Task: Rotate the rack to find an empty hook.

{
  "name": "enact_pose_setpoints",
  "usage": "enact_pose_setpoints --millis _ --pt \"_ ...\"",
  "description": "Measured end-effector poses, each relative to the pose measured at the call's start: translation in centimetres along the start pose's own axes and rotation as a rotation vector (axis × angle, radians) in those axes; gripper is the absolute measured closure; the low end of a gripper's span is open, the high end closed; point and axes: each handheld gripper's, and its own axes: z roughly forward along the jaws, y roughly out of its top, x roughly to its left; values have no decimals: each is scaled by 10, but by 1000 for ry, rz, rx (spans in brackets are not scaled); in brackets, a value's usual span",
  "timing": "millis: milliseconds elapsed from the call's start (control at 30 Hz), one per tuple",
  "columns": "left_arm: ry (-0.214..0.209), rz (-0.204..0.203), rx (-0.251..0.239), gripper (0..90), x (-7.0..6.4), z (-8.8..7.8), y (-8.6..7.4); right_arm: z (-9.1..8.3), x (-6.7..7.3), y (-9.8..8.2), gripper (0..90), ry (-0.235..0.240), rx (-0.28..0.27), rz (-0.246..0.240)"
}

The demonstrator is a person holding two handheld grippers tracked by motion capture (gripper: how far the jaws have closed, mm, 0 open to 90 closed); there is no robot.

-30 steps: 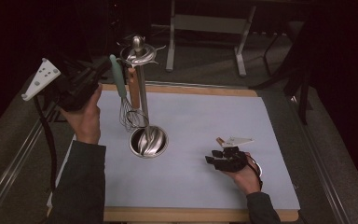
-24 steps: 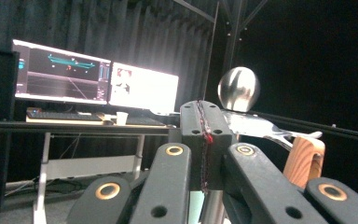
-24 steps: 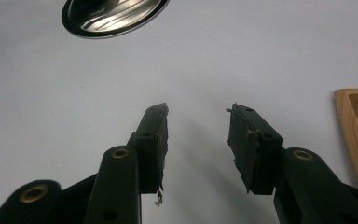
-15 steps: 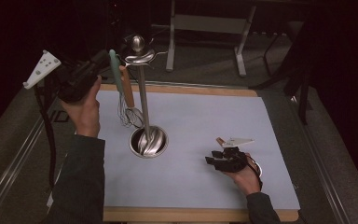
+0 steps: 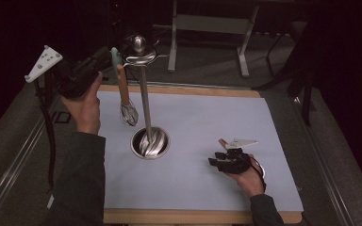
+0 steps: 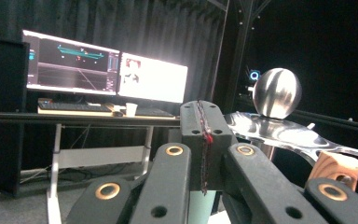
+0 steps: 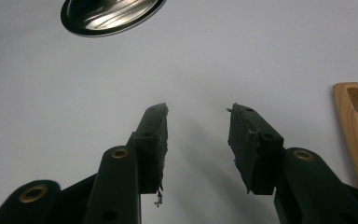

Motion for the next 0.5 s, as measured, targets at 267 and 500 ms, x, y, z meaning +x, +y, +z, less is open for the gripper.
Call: enact_pose_setpoints --millis 267,500 --pt "5 -1 4 900 1 3 0 -1 -1 0 565 -3 -1 4" --pt "9 3 9 900 1 -1 0 -4 -2 -1 563 -7 -5 5"
